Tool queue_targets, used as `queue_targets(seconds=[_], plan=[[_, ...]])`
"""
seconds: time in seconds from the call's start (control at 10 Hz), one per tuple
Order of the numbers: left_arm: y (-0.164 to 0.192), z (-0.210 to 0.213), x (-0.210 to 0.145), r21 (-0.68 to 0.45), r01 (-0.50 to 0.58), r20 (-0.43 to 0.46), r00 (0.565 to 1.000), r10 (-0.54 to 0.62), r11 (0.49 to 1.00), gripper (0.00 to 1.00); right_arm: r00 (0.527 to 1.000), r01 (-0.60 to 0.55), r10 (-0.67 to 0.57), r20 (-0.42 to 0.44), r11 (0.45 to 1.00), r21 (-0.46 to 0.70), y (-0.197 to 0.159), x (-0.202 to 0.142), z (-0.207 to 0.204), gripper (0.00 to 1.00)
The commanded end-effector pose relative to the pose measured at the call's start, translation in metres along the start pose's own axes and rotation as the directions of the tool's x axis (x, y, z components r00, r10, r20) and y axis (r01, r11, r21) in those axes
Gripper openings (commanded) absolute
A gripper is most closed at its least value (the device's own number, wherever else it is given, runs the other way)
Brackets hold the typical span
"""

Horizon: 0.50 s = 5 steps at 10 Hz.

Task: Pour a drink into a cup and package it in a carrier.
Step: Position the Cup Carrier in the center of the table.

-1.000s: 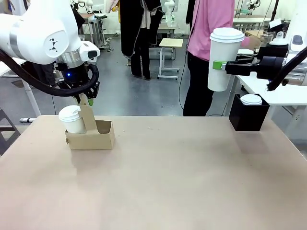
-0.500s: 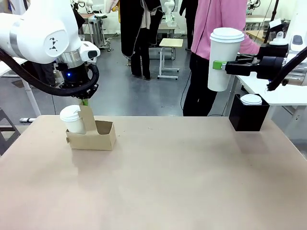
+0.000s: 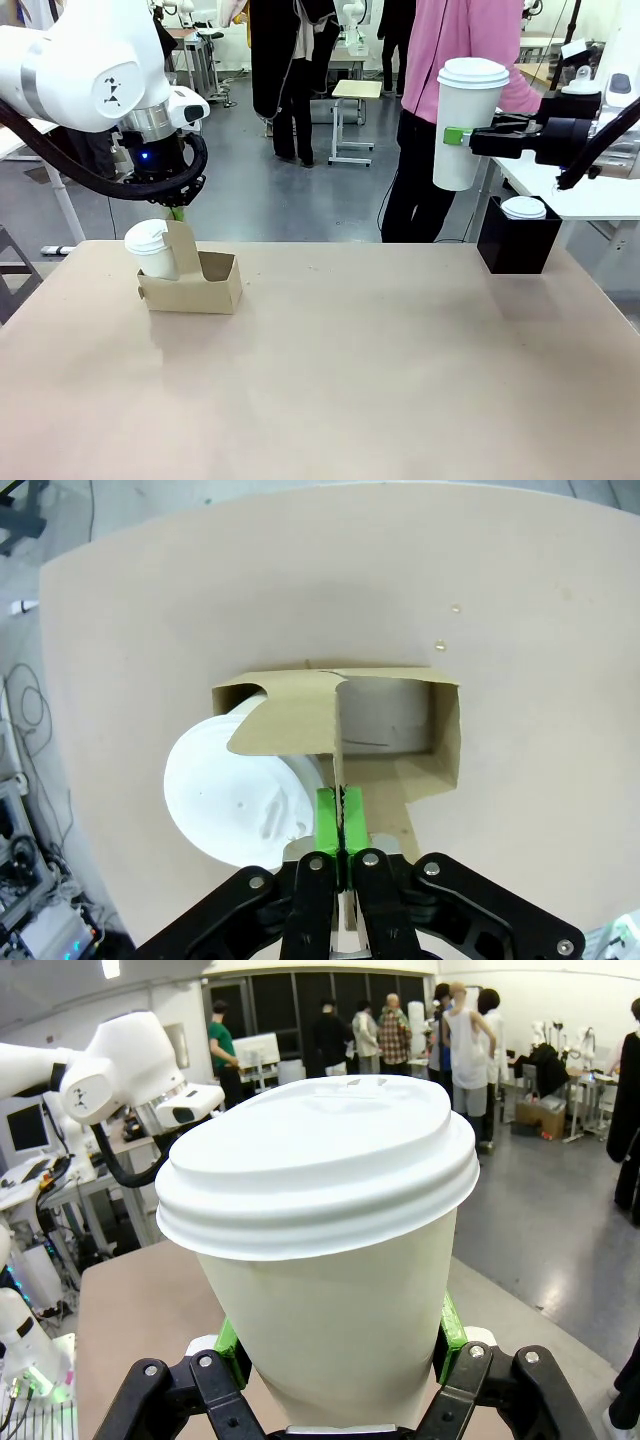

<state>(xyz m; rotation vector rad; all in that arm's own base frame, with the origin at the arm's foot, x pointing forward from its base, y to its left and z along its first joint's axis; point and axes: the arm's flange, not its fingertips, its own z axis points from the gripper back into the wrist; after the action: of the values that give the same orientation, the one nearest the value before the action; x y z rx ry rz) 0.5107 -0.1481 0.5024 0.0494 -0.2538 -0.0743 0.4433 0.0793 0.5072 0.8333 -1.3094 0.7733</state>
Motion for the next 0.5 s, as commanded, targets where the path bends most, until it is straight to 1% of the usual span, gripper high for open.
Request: queue_targets(seconds=[0.0,0.1,0.2,0.4], plan=[[-0.002,0.011,-0.008,-0.014,-0.054,0.002,0.999,0.054,0.998,0.02,1.0,-0.004,0.004,0.0,1.0,-0.014,0.001,0.005,-0.002,0.81],[-0.007,0.027,-0.013,-0.036,-0.099,0.01,0.995,0.099,0.994,0.02,1.0,-0.004,0.004,0.0,1.0,-0.014,0.001,0.005,-0.002,0.81],[-0.018,0.041,-0.021,-0.038,-0.115,0.021,0.993,0.116,0.993,0.02,1.0,-0.004,0.004,0.0,1.0,-0.014,0.001,0.005,-0.002,0.81],[-0.057,0.065,-0.04,-0.057,-0.128,0.018,0.991,0.129,0.99,0.02,1.0,-0.004,0.004,0.0,1.0,-0.014,0.001,0.005,-0.002,0.81]])
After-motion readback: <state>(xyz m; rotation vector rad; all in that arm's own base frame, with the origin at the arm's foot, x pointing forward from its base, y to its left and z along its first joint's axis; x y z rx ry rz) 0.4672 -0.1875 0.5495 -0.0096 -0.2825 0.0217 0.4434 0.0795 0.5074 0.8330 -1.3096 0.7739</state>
